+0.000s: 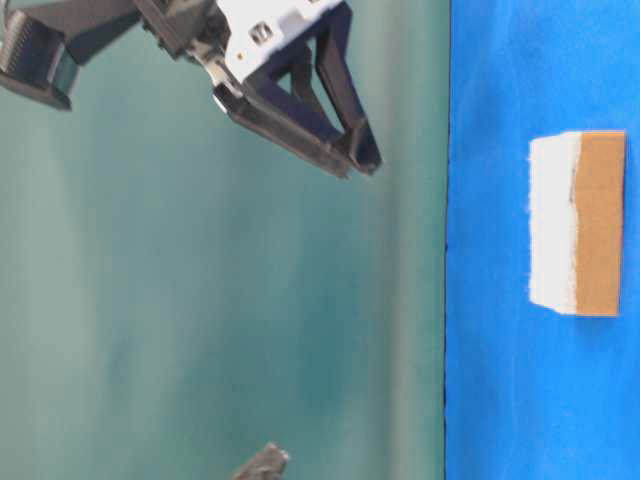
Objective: Hand over the sponge with the left arm and wipe it with the right arm.
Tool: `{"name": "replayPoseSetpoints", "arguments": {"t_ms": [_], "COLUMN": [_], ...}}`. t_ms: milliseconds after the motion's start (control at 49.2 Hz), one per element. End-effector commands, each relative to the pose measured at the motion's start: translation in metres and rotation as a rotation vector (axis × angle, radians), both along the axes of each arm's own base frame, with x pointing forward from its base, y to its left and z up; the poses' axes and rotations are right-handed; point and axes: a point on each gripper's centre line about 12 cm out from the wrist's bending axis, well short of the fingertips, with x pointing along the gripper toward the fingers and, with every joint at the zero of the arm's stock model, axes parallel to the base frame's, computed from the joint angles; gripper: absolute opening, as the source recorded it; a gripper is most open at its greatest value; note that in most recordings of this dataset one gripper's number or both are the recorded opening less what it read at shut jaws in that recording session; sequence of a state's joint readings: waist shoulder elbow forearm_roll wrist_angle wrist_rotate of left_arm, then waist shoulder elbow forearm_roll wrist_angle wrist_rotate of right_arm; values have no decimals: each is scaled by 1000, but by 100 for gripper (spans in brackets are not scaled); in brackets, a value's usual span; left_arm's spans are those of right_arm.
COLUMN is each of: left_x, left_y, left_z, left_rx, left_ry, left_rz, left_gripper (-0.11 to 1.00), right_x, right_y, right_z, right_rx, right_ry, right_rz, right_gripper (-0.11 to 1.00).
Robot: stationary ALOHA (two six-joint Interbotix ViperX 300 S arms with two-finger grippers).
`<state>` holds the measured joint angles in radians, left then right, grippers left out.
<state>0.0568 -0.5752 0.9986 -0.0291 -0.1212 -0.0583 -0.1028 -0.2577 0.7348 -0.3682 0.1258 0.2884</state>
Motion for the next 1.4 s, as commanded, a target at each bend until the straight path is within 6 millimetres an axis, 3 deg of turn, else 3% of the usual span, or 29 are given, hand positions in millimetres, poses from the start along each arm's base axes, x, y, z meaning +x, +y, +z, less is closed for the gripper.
{"name": "replayPoseSetpoints", "arguments": {"t_ms": [0,386,711,955,1382], "left_x": [-5,-56,-104,-125,-129], "left_y": [-1,-4,-7,-8,-8], "left_z": [11,26,13,-11,-21], "left_rx": [2,38,85,82,70], "left_ry": [-34,-90,-167,-175,-170], "left_rz": [-2,-14,-23,-24,-20], "left_gripper": [81,81,80,80,80], "right_x": [-12,-103,-164,-187,-188], "right_y": [3,14,18,21,24], "right_z": [23,52,34,3,-10], "right_rx": [-2,22,34,78,108], "right_ry": [-65,-209,-276,-296,-313], "right_rz": [1,-24,-43,-45,-33], "right_gripper": [73,73,72,71,70]}}
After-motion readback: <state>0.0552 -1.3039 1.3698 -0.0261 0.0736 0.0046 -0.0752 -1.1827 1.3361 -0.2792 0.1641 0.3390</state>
